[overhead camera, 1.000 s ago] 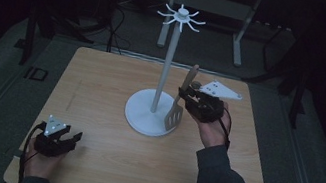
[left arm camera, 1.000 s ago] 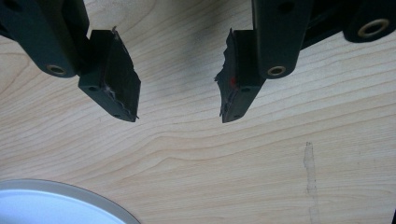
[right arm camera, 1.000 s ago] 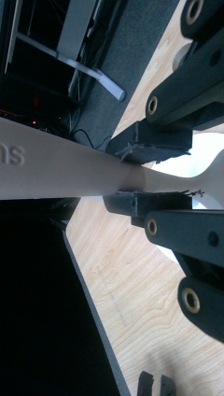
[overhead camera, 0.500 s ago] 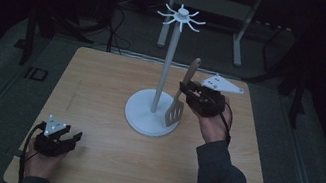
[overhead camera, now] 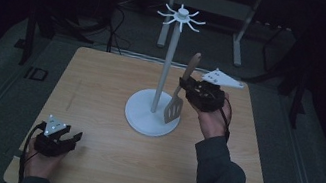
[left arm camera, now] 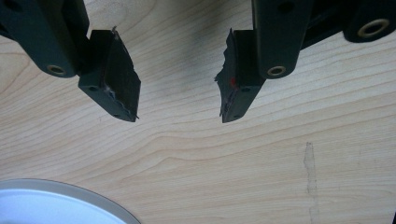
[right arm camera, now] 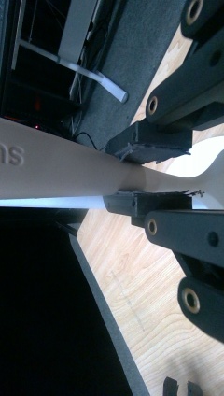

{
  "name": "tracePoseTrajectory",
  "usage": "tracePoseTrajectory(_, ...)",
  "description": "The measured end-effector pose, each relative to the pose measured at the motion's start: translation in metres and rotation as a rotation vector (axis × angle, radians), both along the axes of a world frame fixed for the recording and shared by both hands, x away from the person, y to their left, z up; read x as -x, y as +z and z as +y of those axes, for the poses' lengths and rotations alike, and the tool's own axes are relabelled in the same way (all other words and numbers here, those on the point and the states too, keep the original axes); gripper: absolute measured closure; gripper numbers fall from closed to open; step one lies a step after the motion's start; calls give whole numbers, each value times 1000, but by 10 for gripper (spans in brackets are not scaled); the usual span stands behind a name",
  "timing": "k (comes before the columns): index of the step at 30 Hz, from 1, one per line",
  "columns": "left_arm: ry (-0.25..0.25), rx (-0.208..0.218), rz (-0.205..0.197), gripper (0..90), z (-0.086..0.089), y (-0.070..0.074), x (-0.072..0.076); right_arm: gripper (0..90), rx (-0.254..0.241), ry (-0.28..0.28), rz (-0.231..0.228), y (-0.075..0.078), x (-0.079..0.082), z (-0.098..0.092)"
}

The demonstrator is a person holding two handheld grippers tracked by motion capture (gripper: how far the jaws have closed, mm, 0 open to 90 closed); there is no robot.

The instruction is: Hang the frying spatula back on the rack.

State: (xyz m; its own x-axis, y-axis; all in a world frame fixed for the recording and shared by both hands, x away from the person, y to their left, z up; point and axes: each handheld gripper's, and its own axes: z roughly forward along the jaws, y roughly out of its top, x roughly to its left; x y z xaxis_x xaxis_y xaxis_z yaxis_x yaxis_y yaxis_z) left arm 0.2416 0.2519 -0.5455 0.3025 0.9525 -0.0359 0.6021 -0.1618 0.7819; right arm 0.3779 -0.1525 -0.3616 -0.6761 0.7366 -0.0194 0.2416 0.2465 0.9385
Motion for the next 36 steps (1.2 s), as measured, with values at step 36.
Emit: tracePoseTrajectory(36,2,0,0,480,0,0,0,746,-5,-3,-14,33,-14,-1)
